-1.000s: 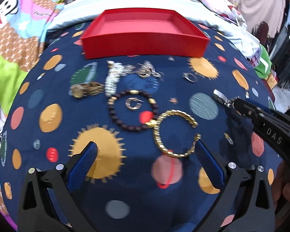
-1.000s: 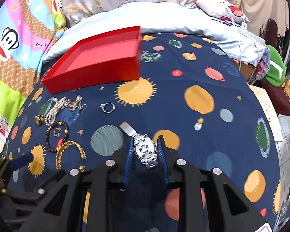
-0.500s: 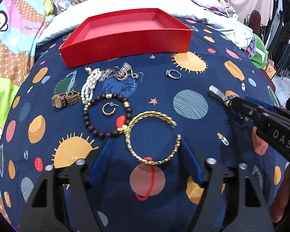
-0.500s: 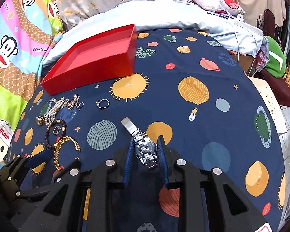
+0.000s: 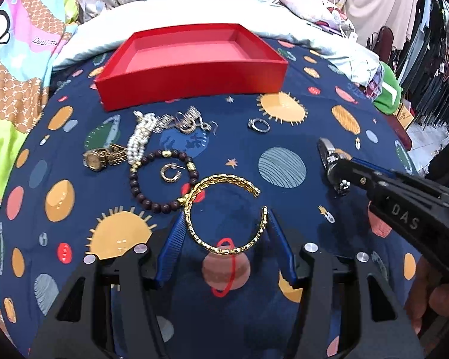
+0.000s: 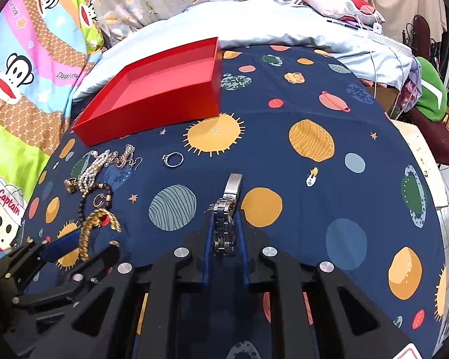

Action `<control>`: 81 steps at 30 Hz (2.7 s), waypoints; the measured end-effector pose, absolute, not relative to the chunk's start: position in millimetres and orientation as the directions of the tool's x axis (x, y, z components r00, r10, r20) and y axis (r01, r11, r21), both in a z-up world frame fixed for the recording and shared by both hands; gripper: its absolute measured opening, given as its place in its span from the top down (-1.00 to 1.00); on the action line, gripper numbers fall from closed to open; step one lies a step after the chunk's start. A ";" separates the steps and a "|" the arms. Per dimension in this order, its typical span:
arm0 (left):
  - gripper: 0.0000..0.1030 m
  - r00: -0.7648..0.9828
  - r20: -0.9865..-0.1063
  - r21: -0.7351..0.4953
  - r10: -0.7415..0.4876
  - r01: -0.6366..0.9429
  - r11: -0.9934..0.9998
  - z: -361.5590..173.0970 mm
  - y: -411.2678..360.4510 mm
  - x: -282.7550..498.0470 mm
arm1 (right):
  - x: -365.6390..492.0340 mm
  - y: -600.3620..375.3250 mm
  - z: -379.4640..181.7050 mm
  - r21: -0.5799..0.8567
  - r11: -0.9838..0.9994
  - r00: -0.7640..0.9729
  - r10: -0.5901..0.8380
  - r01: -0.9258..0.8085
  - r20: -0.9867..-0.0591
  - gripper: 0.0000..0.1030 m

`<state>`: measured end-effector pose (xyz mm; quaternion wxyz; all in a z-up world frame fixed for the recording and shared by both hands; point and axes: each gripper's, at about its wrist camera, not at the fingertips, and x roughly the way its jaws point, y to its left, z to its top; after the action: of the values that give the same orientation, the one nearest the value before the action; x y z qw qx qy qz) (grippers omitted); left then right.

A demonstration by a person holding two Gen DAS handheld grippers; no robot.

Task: Organize jewelry
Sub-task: 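Close the left gripper on the gold bangle while the right gripper lifts the silver watch, then carry the gold bangle into the red tray with the left gripper while the right carries the watch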

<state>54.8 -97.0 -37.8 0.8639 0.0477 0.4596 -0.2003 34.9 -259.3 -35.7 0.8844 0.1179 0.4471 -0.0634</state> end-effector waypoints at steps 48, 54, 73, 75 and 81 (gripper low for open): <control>-0.05 0.534 -0.784 -0.153 -0.315 0.326 0.933 -3.8 -55.1 77.8 | 34.7 -236.5 -51.0 0.094 0.981 0.566 -0.019 0.168 -0.824 0.84; -0.05 0.539 -0.780 -0.155 -0.319 0.328 0.932 -1.3 -56.0 79.6 | 34.7 -239.3 -44.4 0.148 0.974 0.585 0.019 0.173 -0.811 0.84; -0.05 0.614 -0.707 -0.140 -0.350 0.364 0.921 45.9 -60.5 142.6 | 115.7 -243.9 40.3 0.257 0.966 0.714 0.152 0.041 -0.683 0.84; -0.05 0.636 -0.693 -0.117 -0.340 0.365 0.923 51.5 -65.9 168.3 | 139.5 -243.8 48.3 0.248 0.968 0.721 0.154 0.026 -0.675 0.84; -0.05 0.647 -0.687 -0.099 -0.331 0.368 0.925 53.2 -83.2 258.7 | 238.6 -244.2 52.0 0.220 0.976 0.712 0.154 0.000 -0.685 0.84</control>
<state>258.7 -83.2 53.2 0.9070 0.0246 0.3736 -0.1927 238.6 -244.2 52.0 0.9196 0.1021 0.3771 0.0420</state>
